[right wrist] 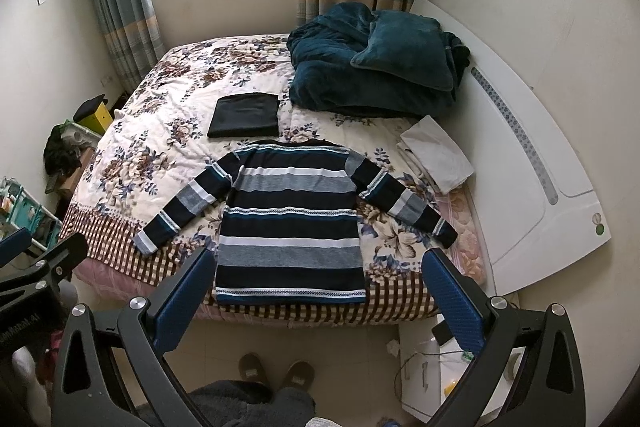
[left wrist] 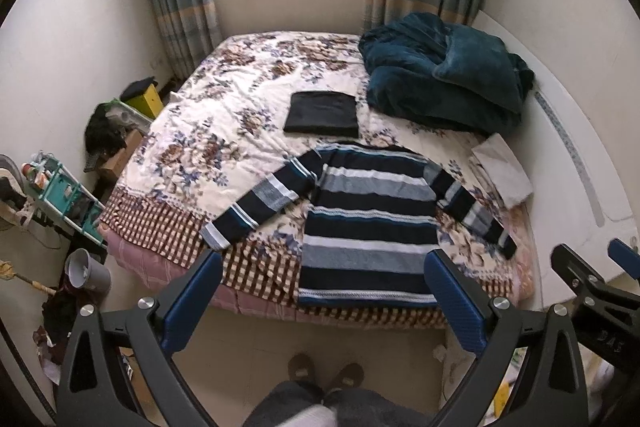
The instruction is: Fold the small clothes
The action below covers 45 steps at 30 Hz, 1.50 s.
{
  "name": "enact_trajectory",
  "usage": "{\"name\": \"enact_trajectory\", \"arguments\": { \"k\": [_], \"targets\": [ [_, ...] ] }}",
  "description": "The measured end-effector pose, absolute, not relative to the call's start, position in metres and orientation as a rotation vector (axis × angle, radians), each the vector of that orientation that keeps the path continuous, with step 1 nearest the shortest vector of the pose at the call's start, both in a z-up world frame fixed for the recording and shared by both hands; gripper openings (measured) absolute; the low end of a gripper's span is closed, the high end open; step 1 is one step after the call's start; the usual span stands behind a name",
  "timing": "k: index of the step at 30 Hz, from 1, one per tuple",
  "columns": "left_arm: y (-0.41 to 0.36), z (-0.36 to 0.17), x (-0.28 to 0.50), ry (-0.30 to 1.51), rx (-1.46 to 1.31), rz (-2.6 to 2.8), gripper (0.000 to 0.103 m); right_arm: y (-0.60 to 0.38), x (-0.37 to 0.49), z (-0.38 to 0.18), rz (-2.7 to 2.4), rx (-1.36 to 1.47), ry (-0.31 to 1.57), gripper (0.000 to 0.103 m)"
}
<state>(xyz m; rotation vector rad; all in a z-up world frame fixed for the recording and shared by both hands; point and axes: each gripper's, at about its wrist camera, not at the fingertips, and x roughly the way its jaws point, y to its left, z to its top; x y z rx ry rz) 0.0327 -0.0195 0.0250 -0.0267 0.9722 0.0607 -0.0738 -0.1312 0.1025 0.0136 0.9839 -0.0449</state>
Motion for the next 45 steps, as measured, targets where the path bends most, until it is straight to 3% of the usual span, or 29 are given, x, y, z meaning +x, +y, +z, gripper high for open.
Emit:
{"name": "enact_trajectory", "arguments": {
  "k": [3,11,23,28,40,42,45],
  "targets": [
    [-0.024,0.010,0.047,0.929,-0.020,0.093,0.103,-0.141,-0.062,0.099,-0.059,0.036,0.983,0.103],
    [-0.043,-0.057,0.124,0.945,0.029,0.122,0.103,-0.177,0.021,0.027,-0.171,0.104,1.018,0.103],
    [-0.089,-0.197,0.286,1.128,0.133,0.037,0.103,-0.261,0.186,-0.154,-0.423,0.214,1.200,0.103],
    [-0.116,-0.284,0.345,1.214,0.159,-0.001,0.103,-0.313,0.223,-0.248,-0.539,0.352,1.291,0.103],
    [-0.148,-0.519,0.415,1.492,0.205,0.071,0.103,-0.513,0.172,-0.505,-0.957,1.010,1.161,0.103],
    [-0.151,-0.545,0.417,1.523,0.191,0.101,0.103,-0.546,0.157,-0.544,-1.024,1.123,1.125,0.101],
    [-0.151,-0.565,0.416,1.551,0.162,0.129,0.103,-0.585,0.138,-0.600,-1.045,1.332,1.033,0.088]
  ]
}}
